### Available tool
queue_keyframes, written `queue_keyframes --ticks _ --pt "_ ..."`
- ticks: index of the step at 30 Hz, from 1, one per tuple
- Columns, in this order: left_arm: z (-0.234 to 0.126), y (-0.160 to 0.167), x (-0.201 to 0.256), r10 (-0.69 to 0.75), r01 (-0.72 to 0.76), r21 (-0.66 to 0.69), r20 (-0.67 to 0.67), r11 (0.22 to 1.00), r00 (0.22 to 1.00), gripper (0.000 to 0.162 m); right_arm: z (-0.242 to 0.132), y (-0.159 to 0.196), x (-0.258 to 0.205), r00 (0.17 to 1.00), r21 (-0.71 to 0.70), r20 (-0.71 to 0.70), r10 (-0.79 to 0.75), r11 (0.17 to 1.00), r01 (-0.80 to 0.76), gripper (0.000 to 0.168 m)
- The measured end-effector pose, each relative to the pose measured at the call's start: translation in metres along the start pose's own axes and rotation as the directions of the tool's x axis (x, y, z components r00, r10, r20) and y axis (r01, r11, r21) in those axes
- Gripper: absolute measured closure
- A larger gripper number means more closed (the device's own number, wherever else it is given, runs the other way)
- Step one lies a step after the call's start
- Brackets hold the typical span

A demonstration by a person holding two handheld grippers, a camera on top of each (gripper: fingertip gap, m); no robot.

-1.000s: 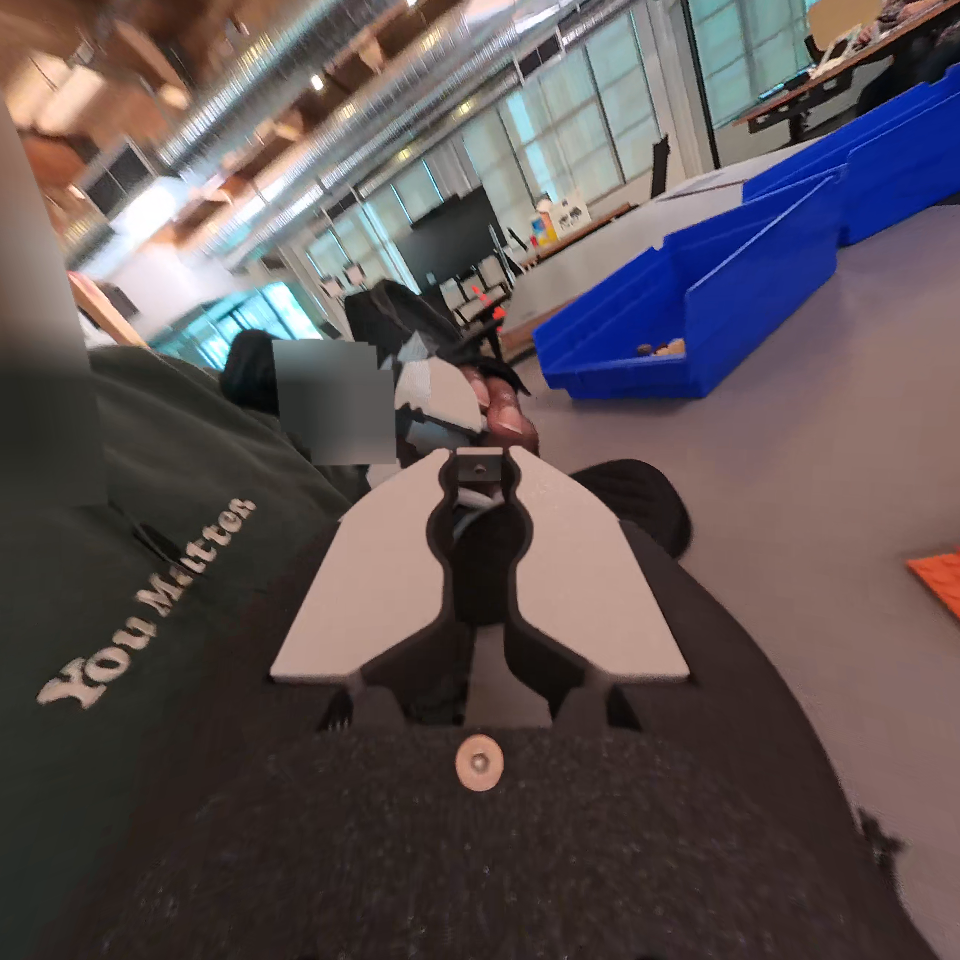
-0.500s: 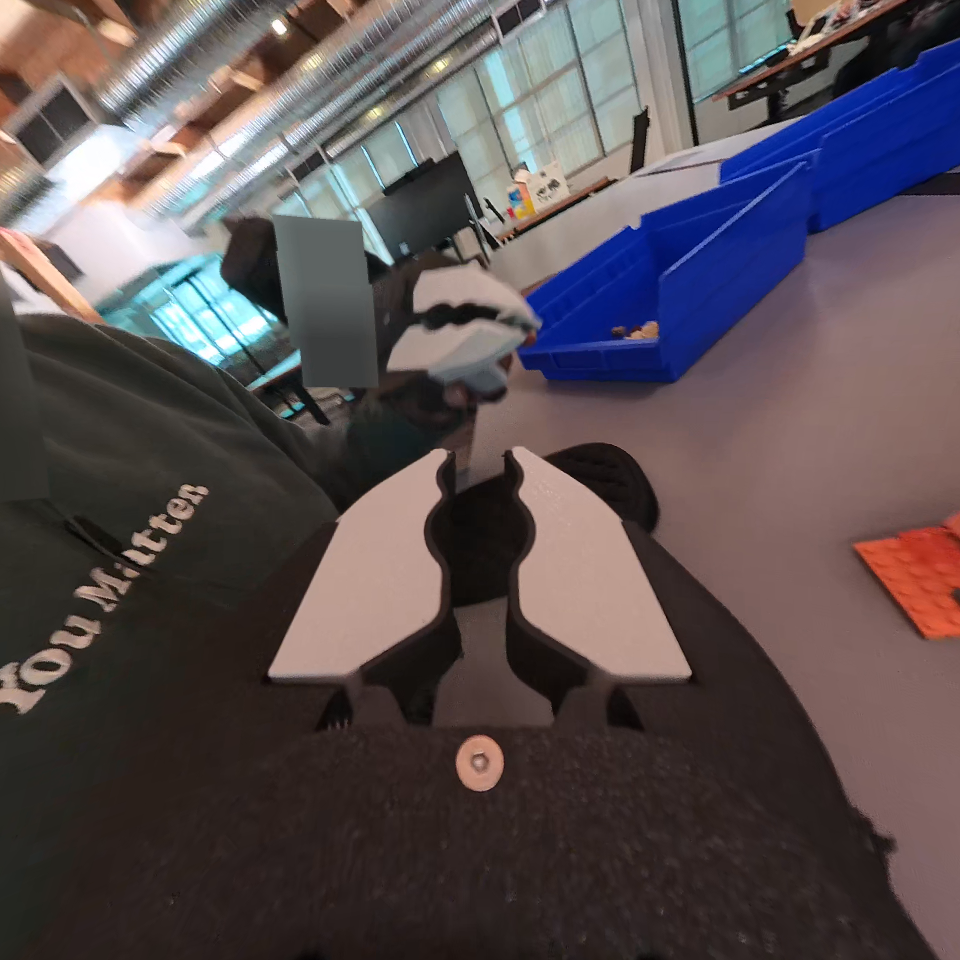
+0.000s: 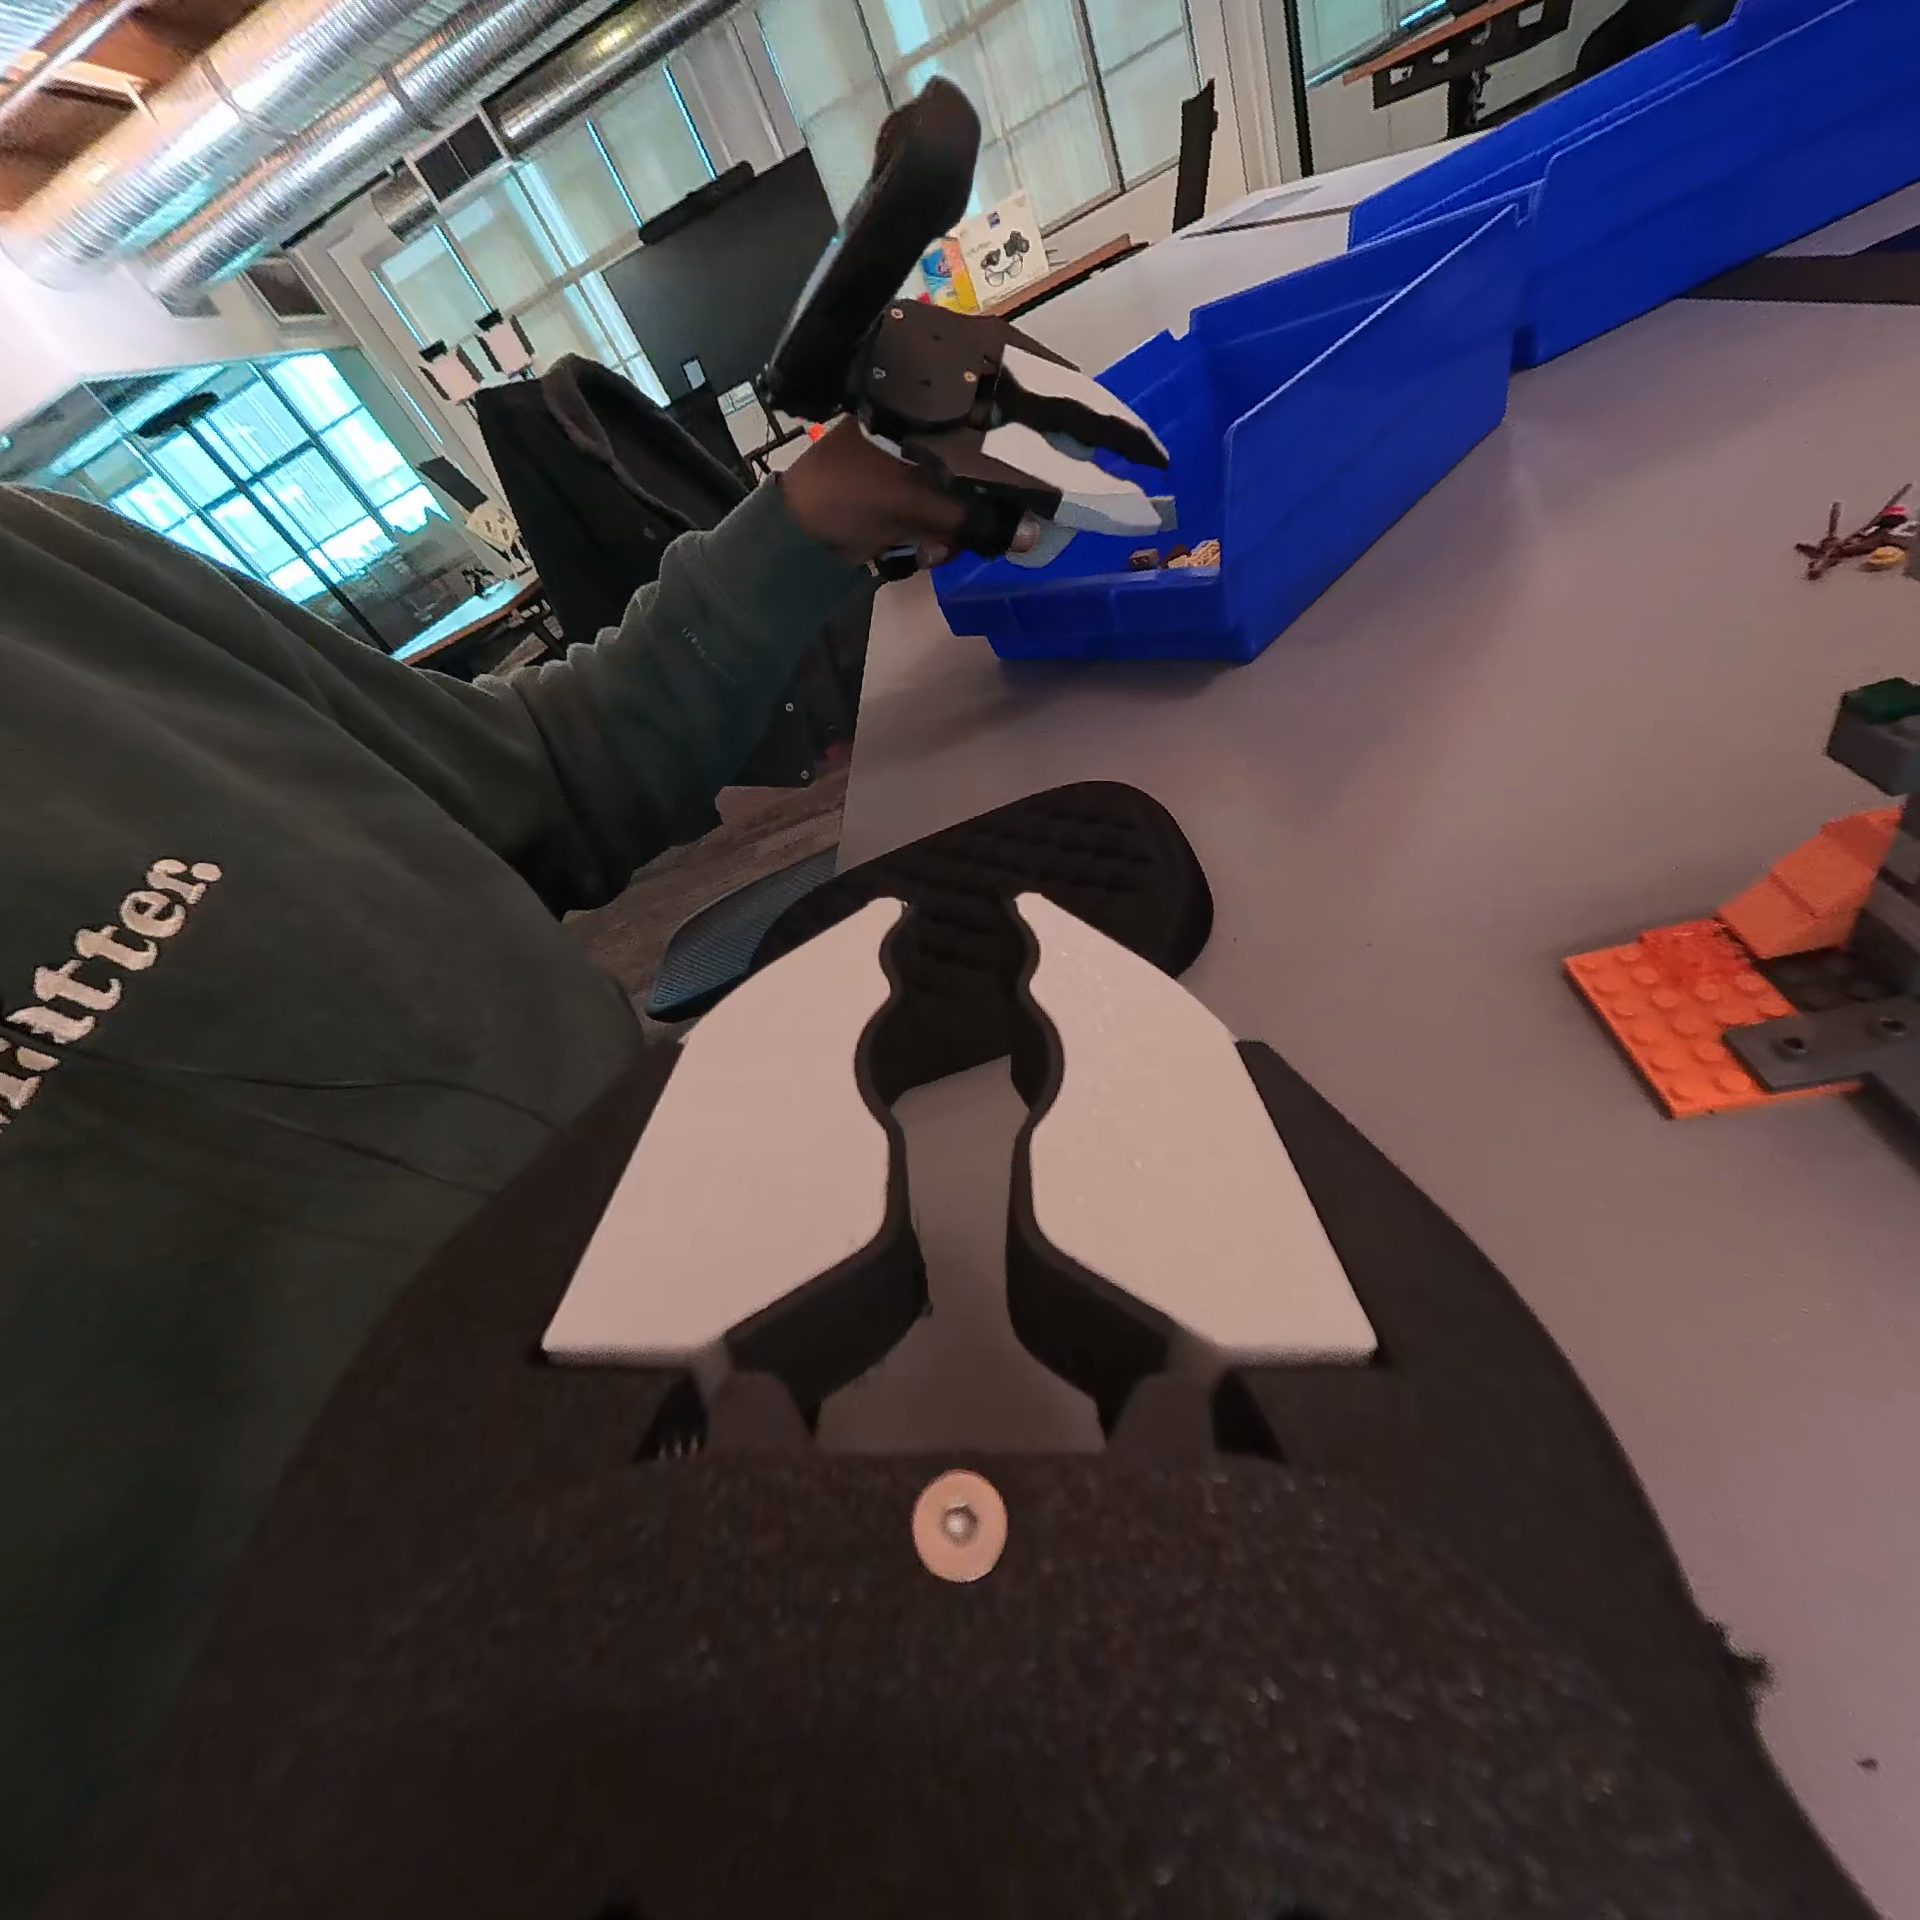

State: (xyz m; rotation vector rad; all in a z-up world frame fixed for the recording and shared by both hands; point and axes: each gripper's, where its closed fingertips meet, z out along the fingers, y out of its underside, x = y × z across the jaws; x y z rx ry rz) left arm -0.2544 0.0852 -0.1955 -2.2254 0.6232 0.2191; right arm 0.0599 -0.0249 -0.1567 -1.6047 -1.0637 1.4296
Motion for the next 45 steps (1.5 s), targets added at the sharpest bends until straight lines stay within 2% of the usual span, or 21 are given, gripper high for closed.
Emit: queue_keyframes --ticks 3,9,15,19,28,31,33,35,38,40,43,45 --pt "0.0 -0.002 0.002 0.007 -0.007 0.023 0.001 1.0 1.0 0.116 0.001 0.001 0.001 1.0 -0.011 -0.002 0.0 1.0 0.0 0.154" --pt "0.002 -0.001 0.007 0.016 -0.015 0.027 -0.008 1.0 1.0 0.115 0.003 0.005 0.001 1.0 -0.033 -0.005 -0.007 0.999 0.007 0.154" --pt "0.002 0.004 0.017 0.037 -0.037 0.005 -0.068 0.999 0.997 0.122 0.003 0.006 0.002 1.0 -0.036 -0.01 -0.011 0.999 0.01 0.154" --pt "0.001 0.008 0.031 0.03 -0.037 -0.036 -0.181 0.999 0.983 0.107 0.003 0.006 0.002 1.0 -0.038 -0.008 -0.008 0.999 0.007 0.154" --pt "0.006 0.012 0.03 0.039 -0.046 -0.04 -0.153 0.998 0.987 0.108 0.003 0.008 0.003 1.0 -0.039 -0.009 -0.005 0.999 0.005 0.155" --pt "0.005 0.012 0.032 0.051 -0.057 -0.033 -0.155 0.998 0.987 0.112 0.003 0.008 0.003 1.0 -0.039 -0.01 -0.005 0.999 0.005 0.155" --pt "0.0 0.008 0.041 0.096 -0.097 0.0 -0.179 0.995 0.979 0.12 0.003 0.008 0.004 1.0 -0.037 -0.013 -0.004 0.999 0.004 0.155" --pt "-0.007 0.01 0.056 0.153 -0.158 -0.004 -0.22 0.987 0.963 0.129 0.002 0.007 0.004 1.0 -0.035 -0.015 -0.001 0.999 0.001 0.155" --pt "-0.02 0.026 0.087 0.234 -0.267 -0.067 -0.316 0.961 0.919 0.153 0.002 0.007 0.005 1.0 -0.032 -0.017 0.002 0.999 -0.003 0.156" --pt "-0.024 0.041 0.103 0.182 -0.253 -0.156 -0.365 0.955 0.913 0.153 0.002 0.007 0.005 1.0 -0.032 -0.019 0.003 0.999 -0.003 0.156" --pt "-0.017 0.05 0.108 0.053 -0.129 -0.207 -0.337 0.97 0.94 0.151 0.002 0.007 0.005 1.0 -0.031 -0.019 0.004 0.999 -0.005 0.156" --pt "-0.009 0.054 0.103 -0.068 -0.004 -0.237 -0.295 0.971 0.953 0.135 0.002 0.007 0.005 1.0 -0.03 -0.018 0.007 1.0 -0.008 0.156"
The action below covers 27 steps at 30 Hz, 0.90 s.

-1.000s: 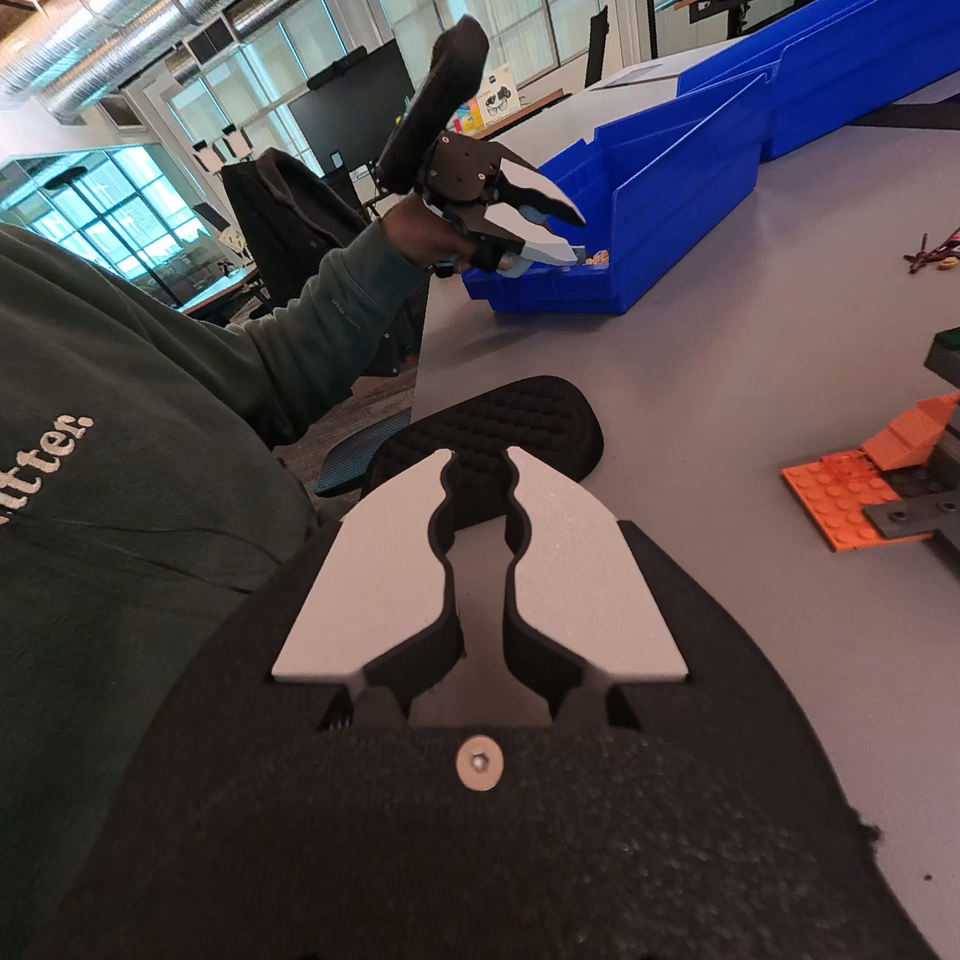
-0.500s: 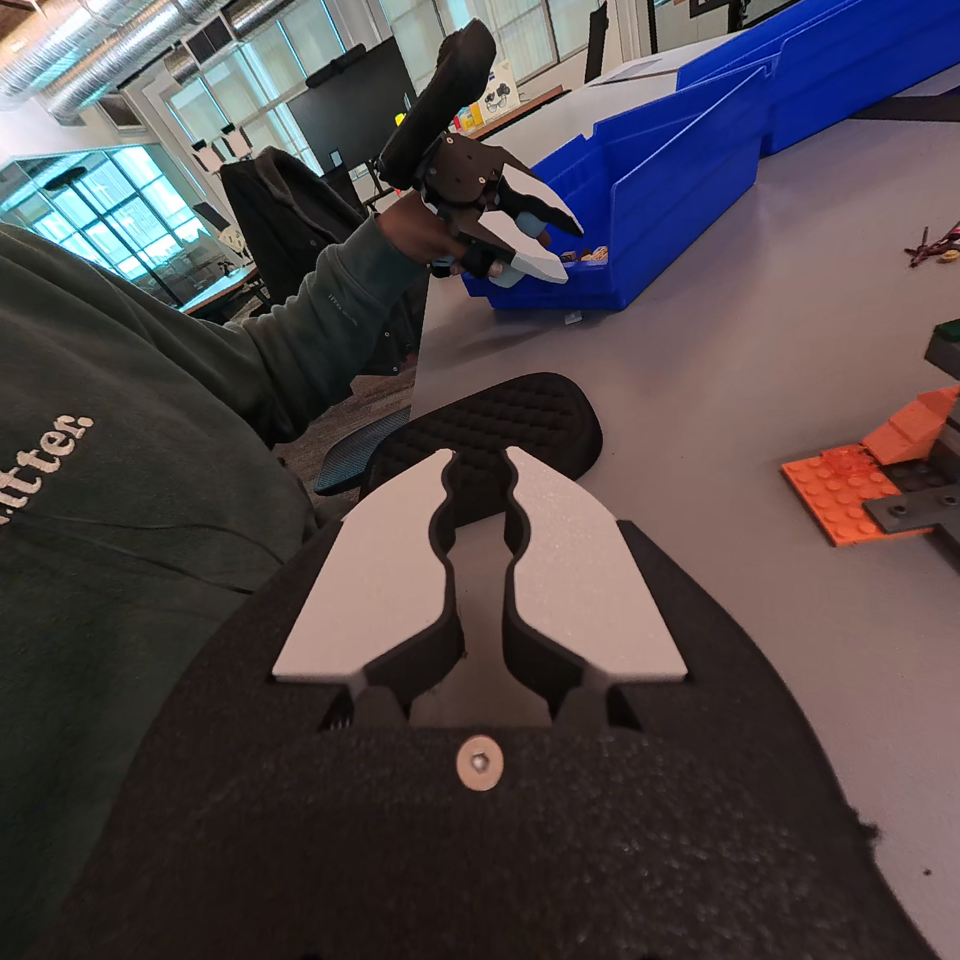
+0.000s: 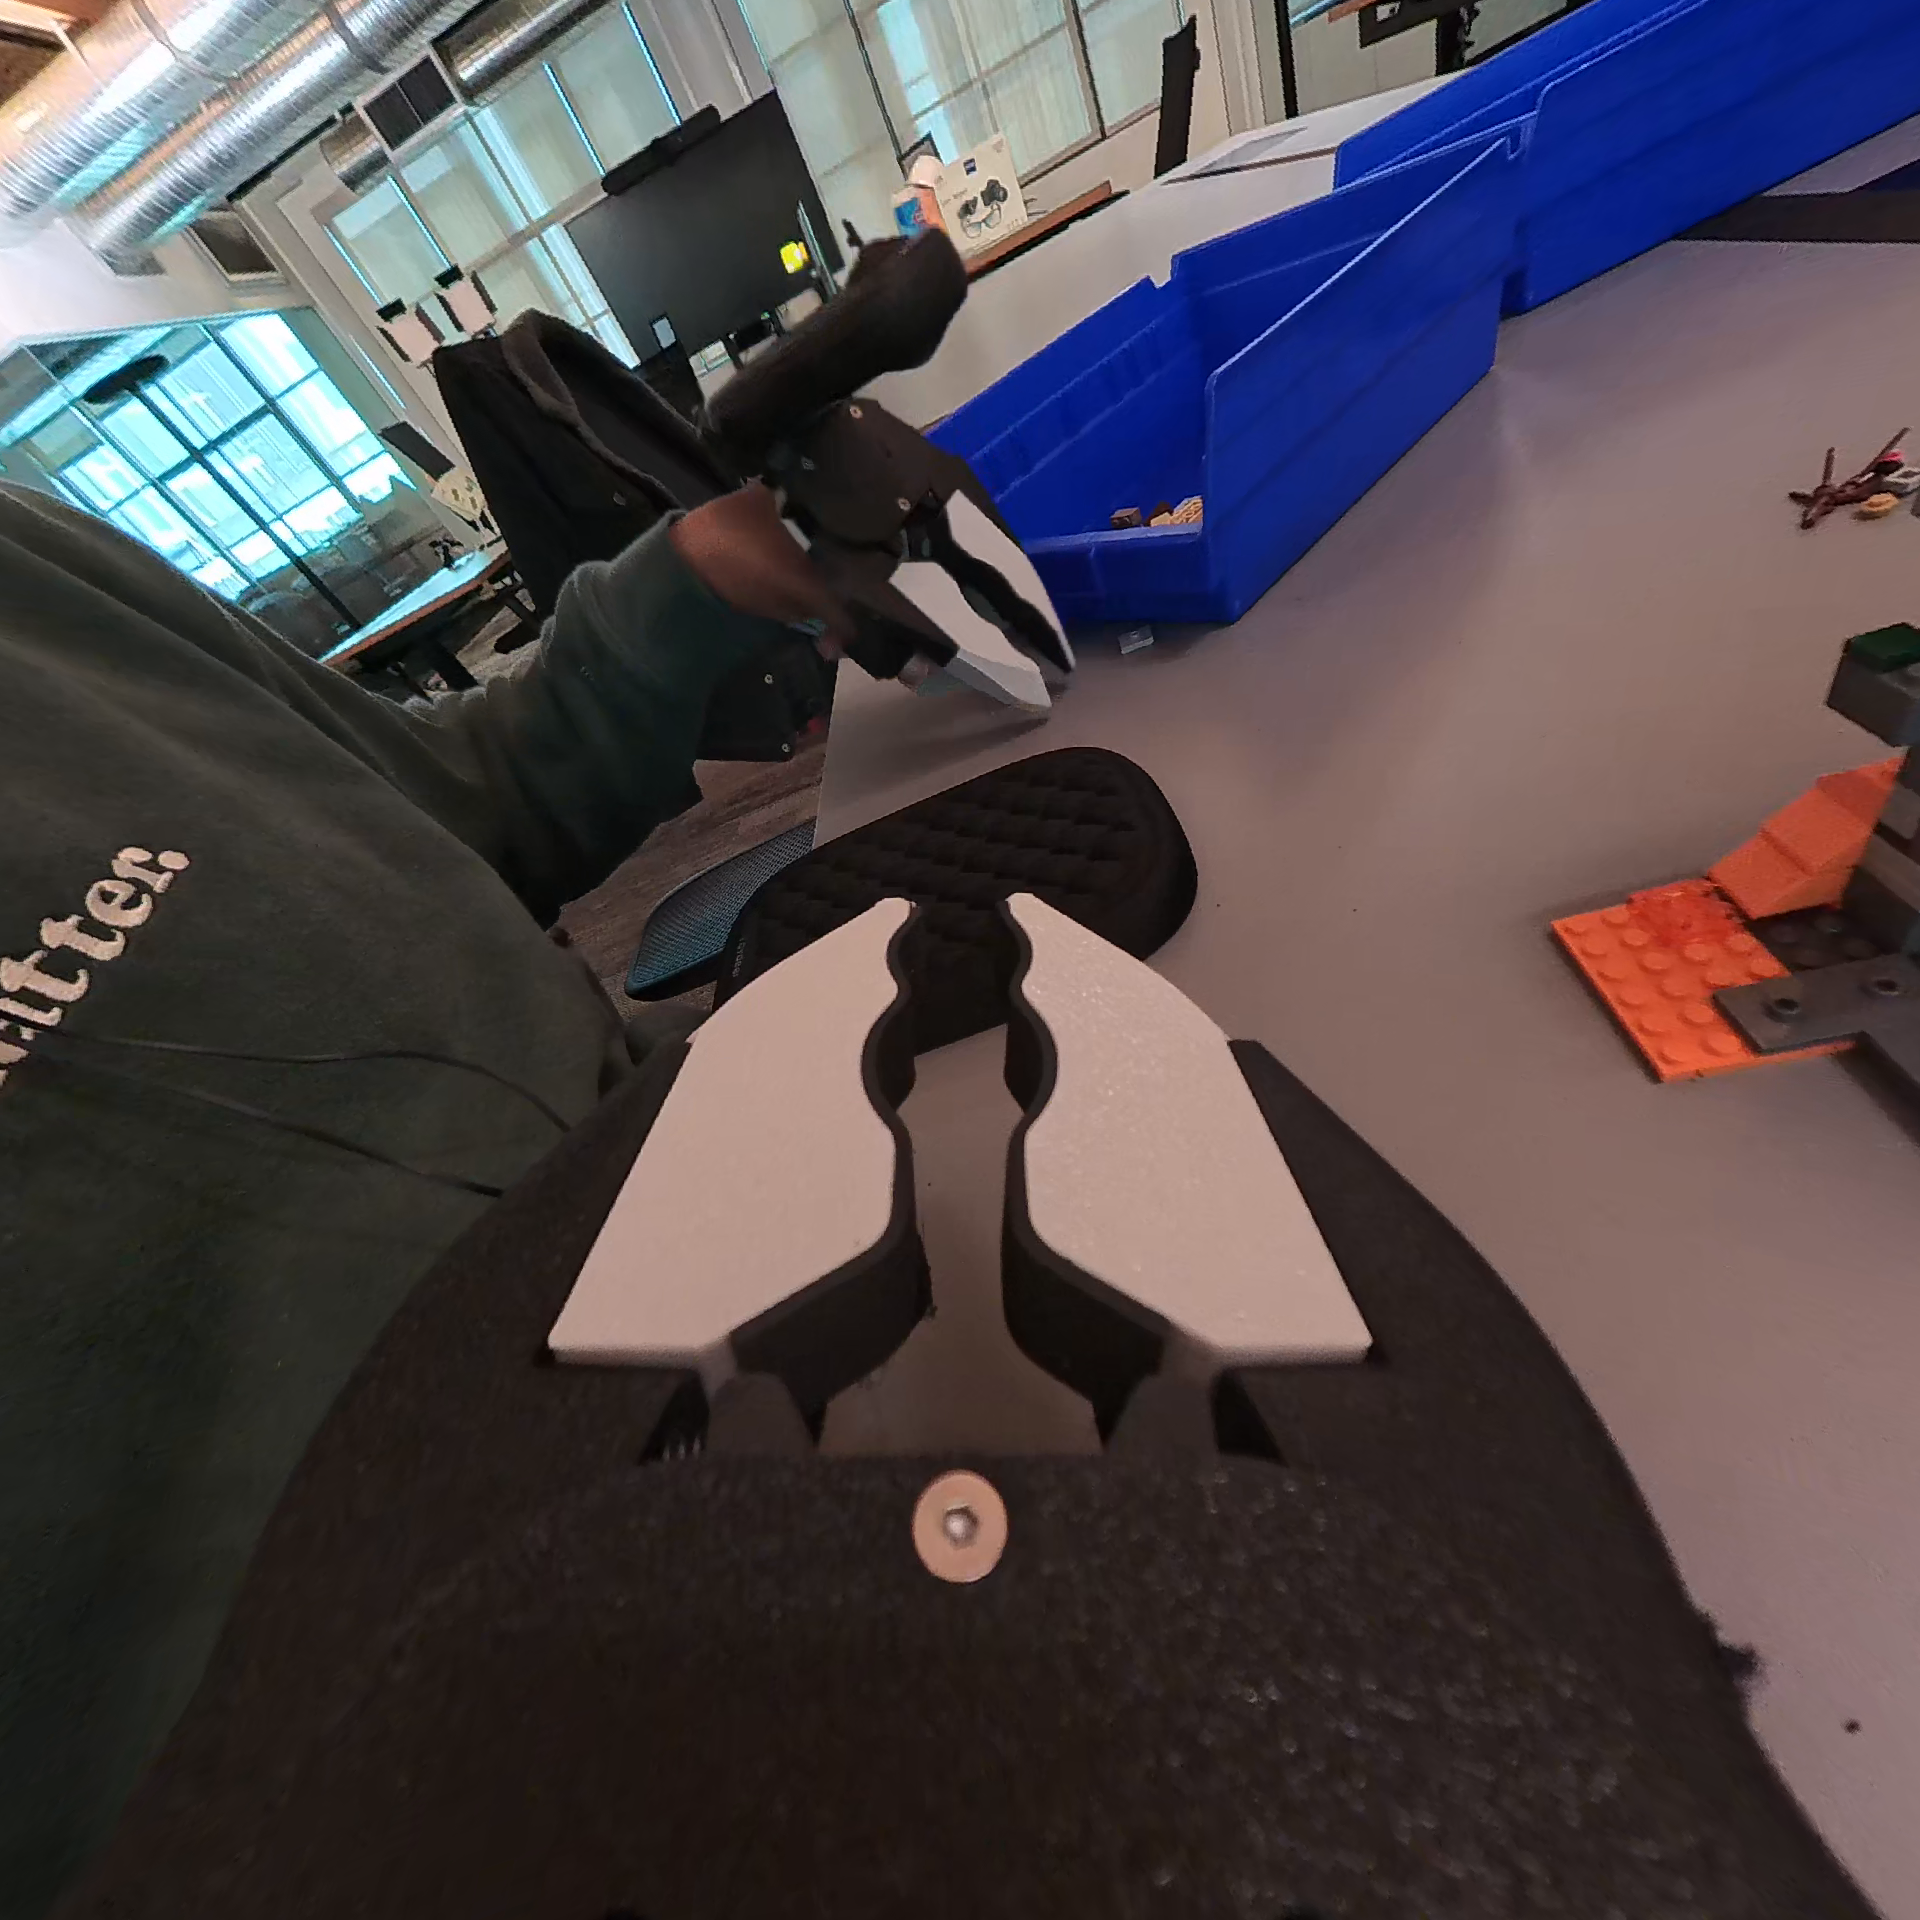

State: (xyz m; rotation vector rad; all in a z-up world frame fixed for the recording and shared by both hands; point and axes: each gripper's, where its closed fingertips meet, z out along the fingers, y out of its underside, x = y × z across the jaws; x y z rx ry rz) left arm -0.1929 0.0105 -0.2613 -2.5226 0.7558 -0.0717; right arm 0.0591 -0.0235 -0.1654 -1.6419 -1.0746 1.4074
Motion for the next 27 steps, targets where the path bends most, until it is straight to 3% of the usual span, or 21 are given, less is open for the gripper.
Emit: queue_keyframes --ticks 3,9,15,27 --pt "0.004 -0.001 -0.015 -0.14 0.137 0.048 0.061 0.989 0.988 0.117 -0.001 0.0 0.001 1.0 0.003 -0.005 0.009 1.0 -0.009 0.157" --pt "0.012 -0.01 -0.022 -0.326 0.307 0.184 0.087 0.934 0.941 0.118 -0.002 -0.003 0.006 0.998 0.022 -0.025 0.055 0.998 -0.054 0.158" --pt "0.016 -0.011 -0.032 -0.449 0.423 0.18 0.148 0.888 0.881 0.101 -0.005 -0.008 0.007 0.996 0.056 -0.019 0.082 0.995 -0.081 0.158" --pt "0.017 -0.011 -0.042 -0.547 0.527 0.149 0.219 0.837 0.808 0.109 -0.015 -0.014 -0.007 0.994 0.101 0.041 0.102 0.989 -0.106 0.158"
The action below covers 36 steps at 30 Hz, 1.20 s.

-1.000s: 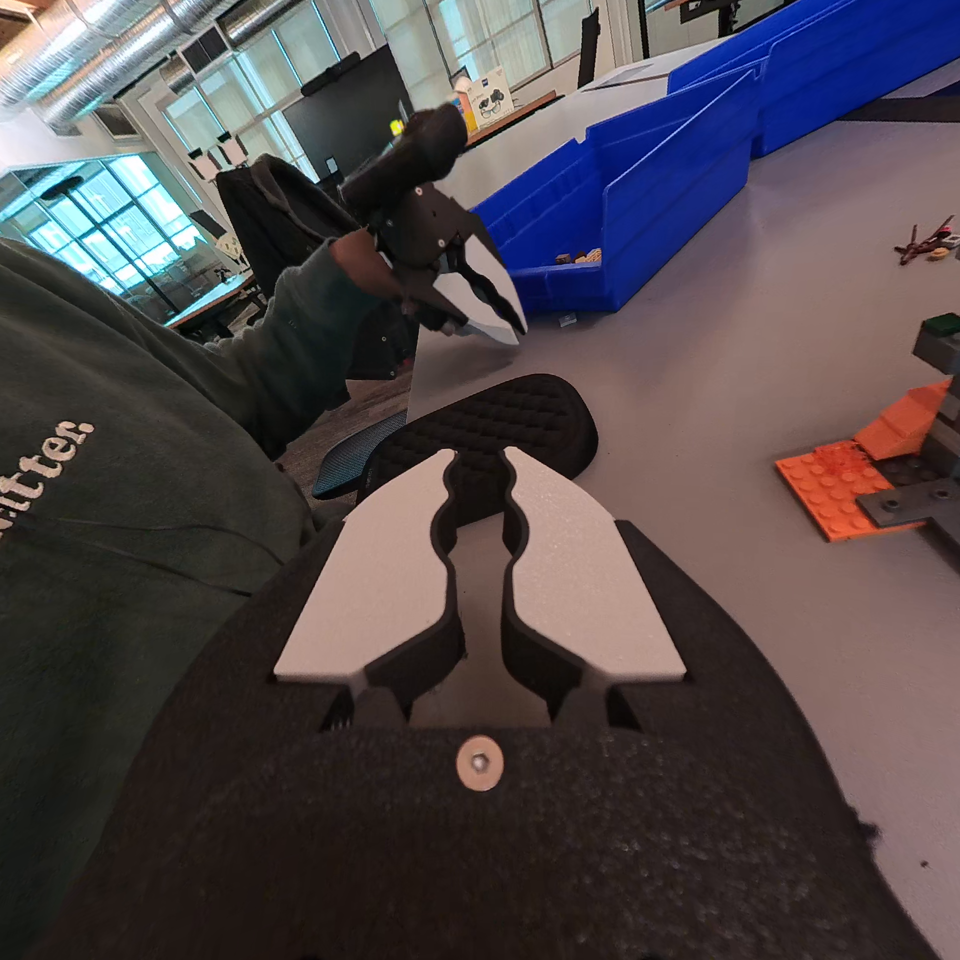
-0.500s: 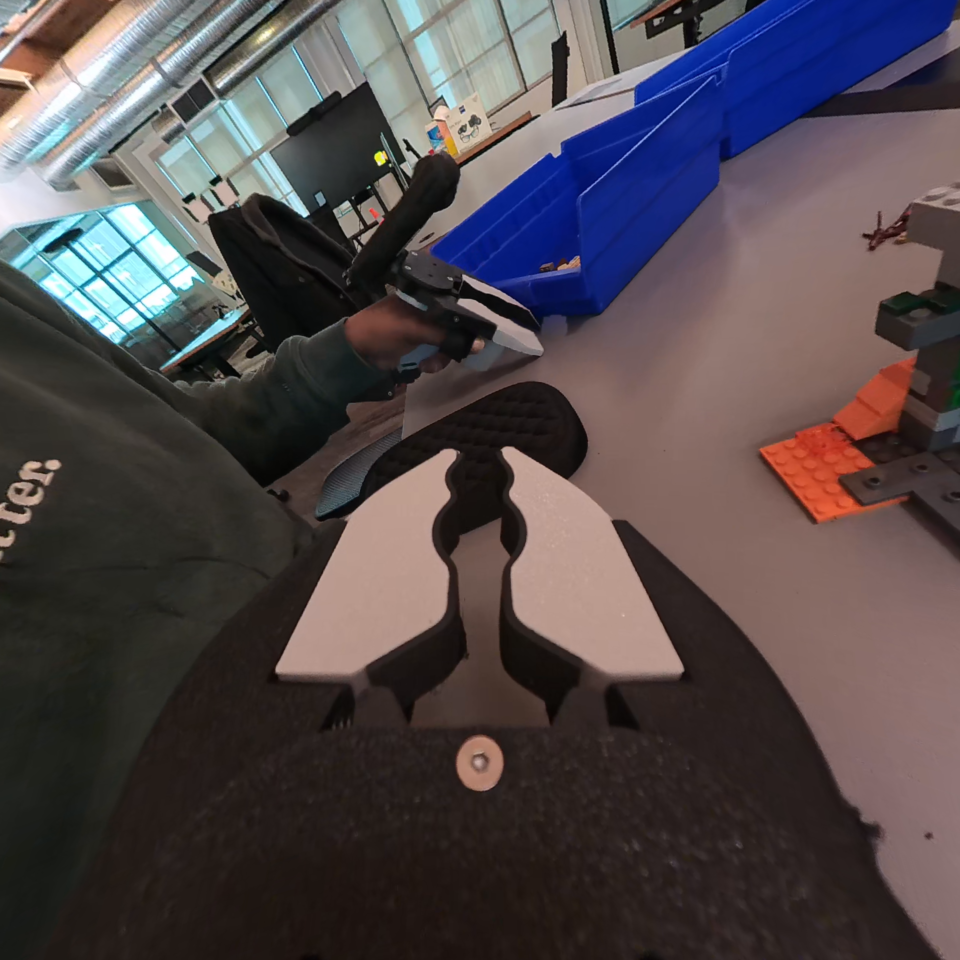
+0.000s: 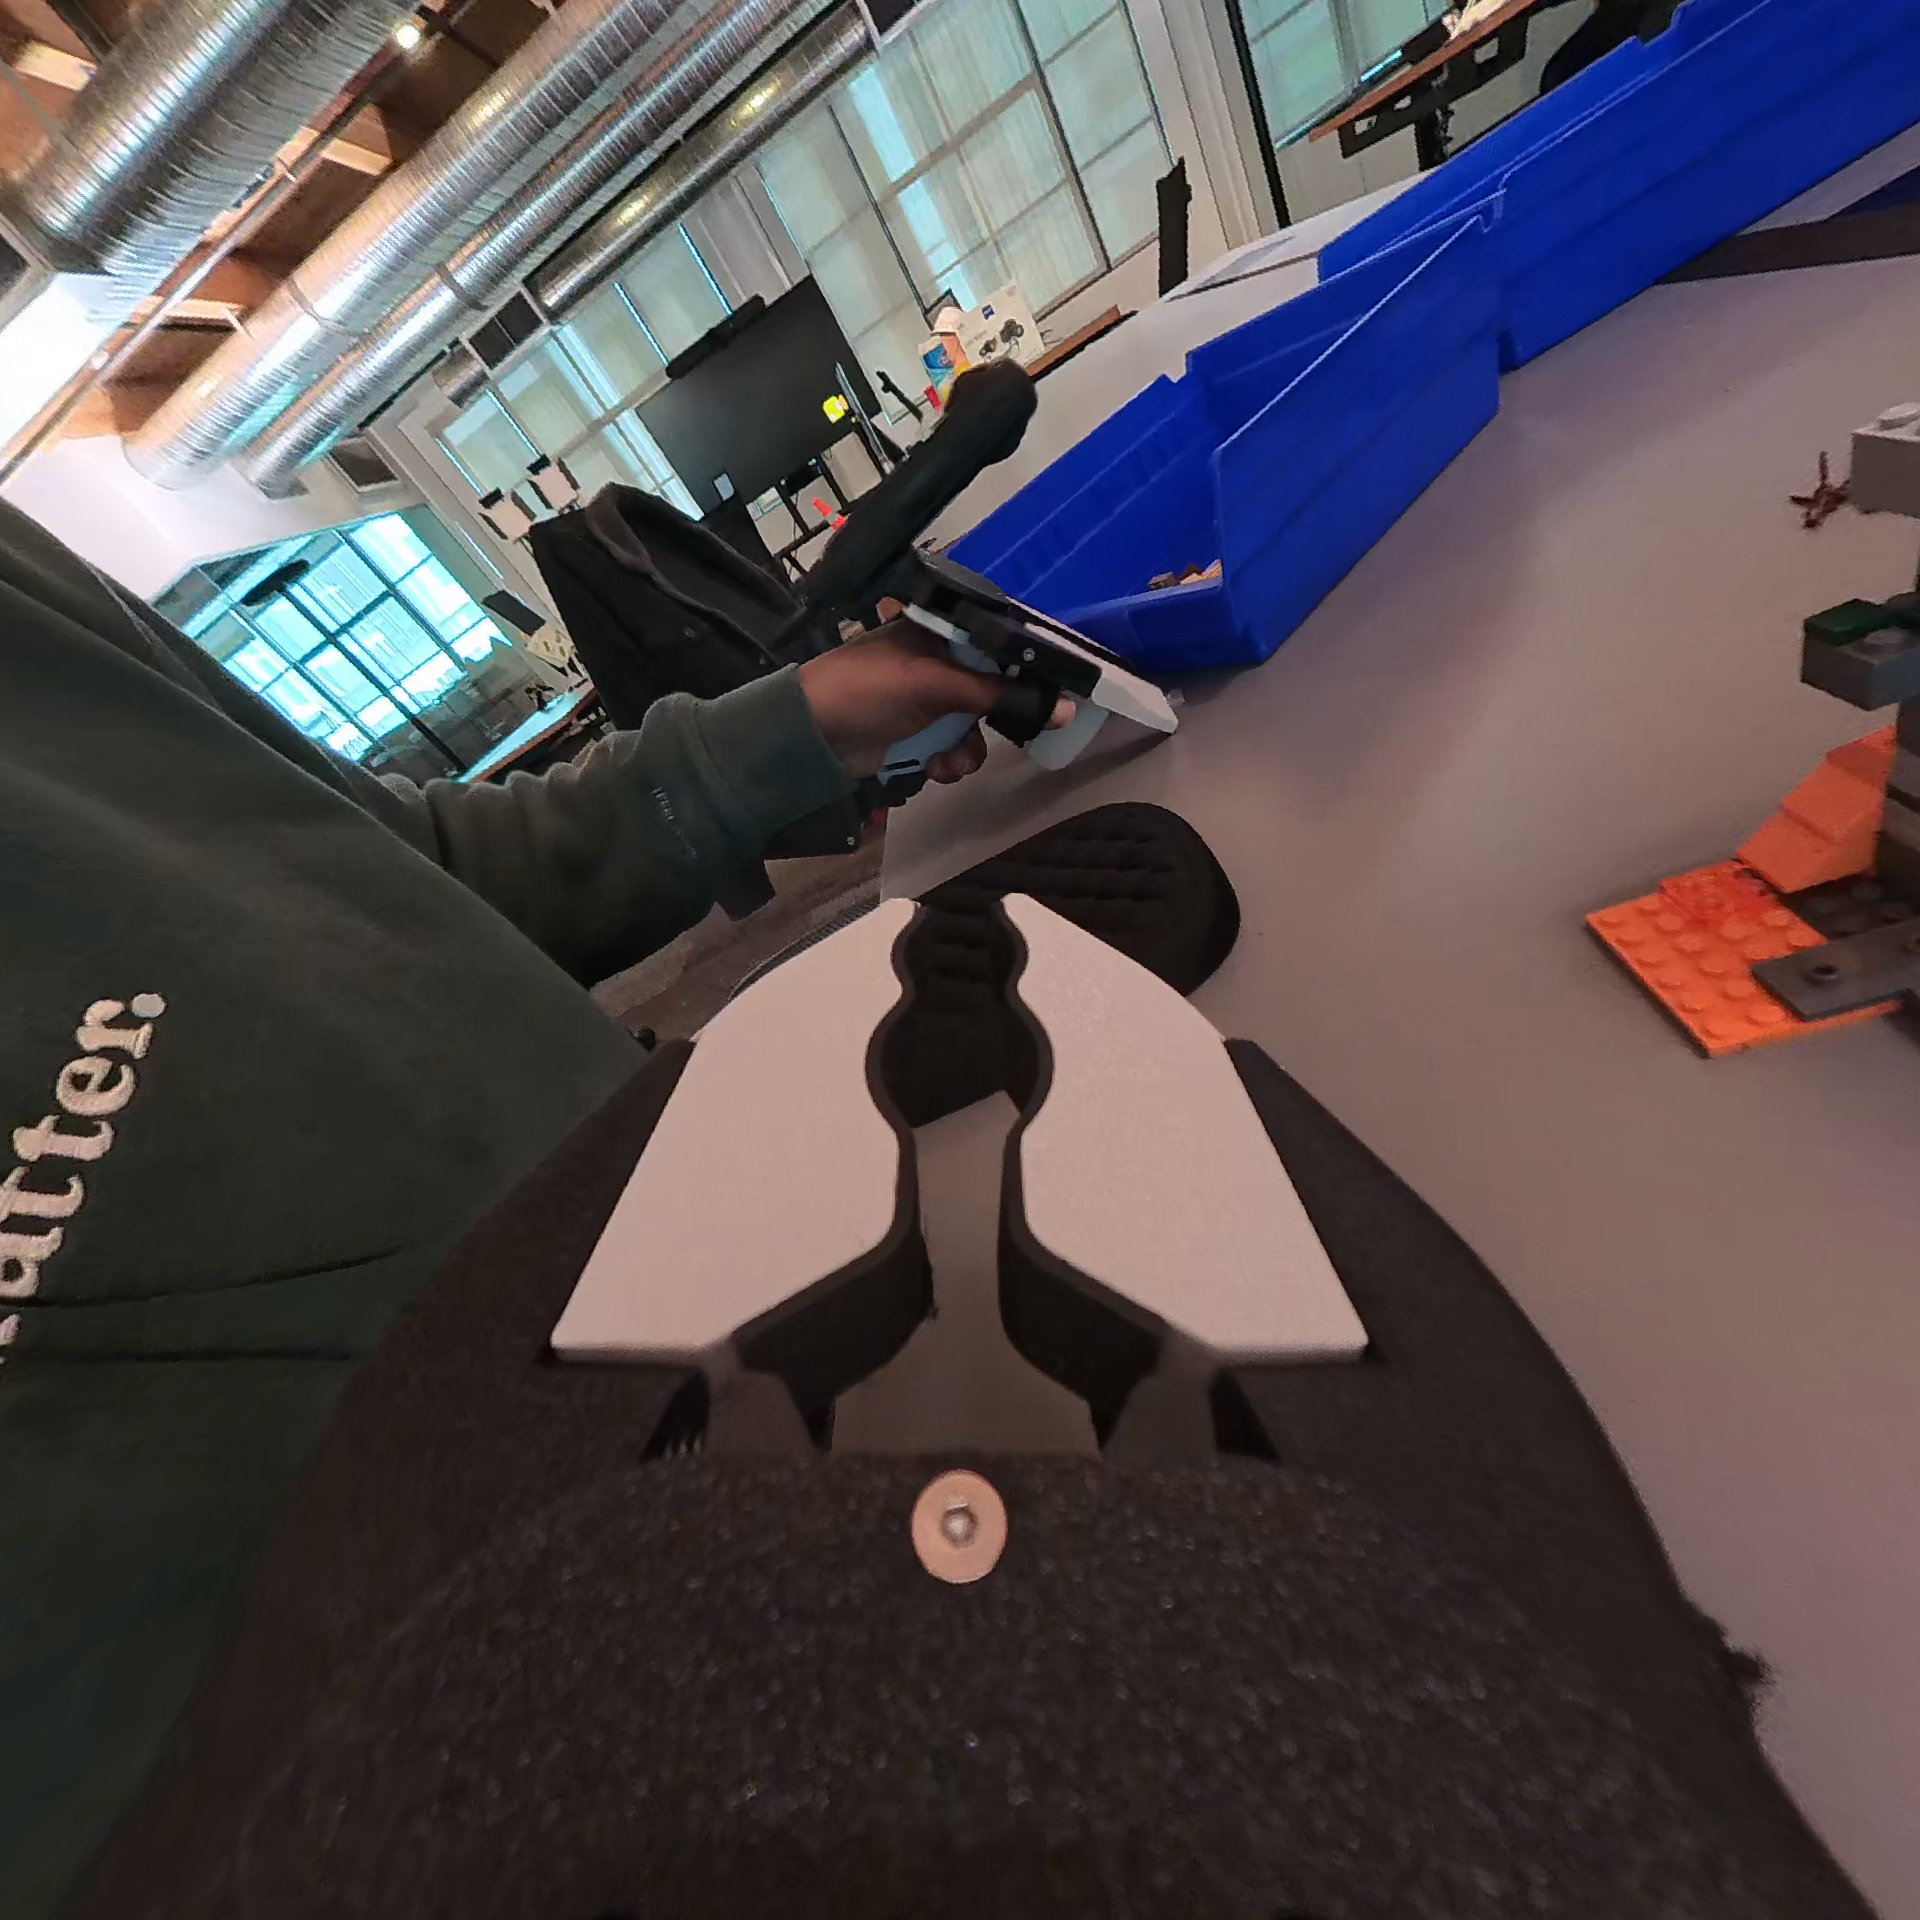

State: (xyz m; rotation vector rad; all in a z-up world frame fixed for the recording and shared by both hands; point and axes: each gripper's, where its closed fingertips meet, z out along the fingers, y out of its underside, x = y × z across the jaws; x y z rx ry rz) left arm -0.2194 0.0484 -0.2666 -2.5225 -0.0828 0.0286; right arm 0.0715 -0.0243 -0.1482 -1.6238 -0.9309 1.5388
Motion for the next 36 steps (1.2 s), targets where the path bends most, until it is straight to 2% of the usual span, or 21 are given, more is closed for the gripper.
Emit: queue_keyframes --ticks 2,4,5,9,11,15,21,25,28,32,36 --pt "0.001 -0.002 -0.001 -0.002 0.002 -0.002 0.004 1.0 1.0 0.119 -0.001 -0.001 -0.001 1.0 0.009 0.003 -0.001 1.0 0.001 0.158" --pt "0.002 -0.004 0.0 0.023 -0.023 -0.006 0.002 1.0 1.0 0.144 -0.003 -0.002 -0.001 1.0 0.018 0.008 0.006 1.0 -0.006 0.158" --pt "0.002 -0.004 0.0 0.032 -0.032 -0.011 0.01 0.999 0.999 0.146 -0.004 -0.003 -0.001 1.0 0.024 0.009 0.011 1.0 -0.011 0.159" --pt "0.001 -0.002 0.002 0.062 -0.062 -0.039 0.003 0.997 0.998 0.147 -0.007 -0.006 0.0 1.0 0.048 0.008 0.025 0.999 -0.026 0.159" --pt "-0.004 0.002 0.011 0.093 -0.095 -0.048 -0.05 0.994 0.994 0.146 -0.008 -0.006 0.001 0.999 0.053 0.007 0.031 0.998 -0.031 0.159" --pt "-0.029 0.0 0.032 0.164 -0.163 0.021 -0.176 0.986 0.971 0.147 -0.008 -0.006 0.003 0.999 0.052 0.007 0.039 0.998 -0.04 0.159" --pt "-0.072 -0.044 0.005 0.29 -0.277 0.119 -0.112 0.953 0.95 0.146 -0.006 -0.005 0.007 0.999 0.045 0.0 0.054 0.998 -0.054 0.159" --pt "-0.076 -0.079 -0.035 0.288 -0.28 0.126 -0.051 0.952 0.956 0.146 -0.005 -0.003 0.01 0.998 0.041 -0.016 0.061 0.997 -0.06 0.159" --pt "-0.063 -0.092 -0.057 0.284 -0.279 0.089 -0.055 0.956 0.957 0.139 -0.004 -0.002 0.014 0.997 0.034 -0.029 0.067 0.997 -0.066 0.159" --pt "-0.044 -0.092 -0.07 0.289 -0.29 0.003 -0.095 0.957 0.953 0.102 -0.003 0.0 0.017 0.997 0.026 -0.049 0.068 0.997 -0.066 0.159" --pt "-0.037 -0.092 -0.069 0.313 -0.313 0.016 -0.114 0.95 0.943 0.1 -0.003 0.002 0.021 0.995 0.022 -0.061 0.078 0.997 -0.077 0.159"
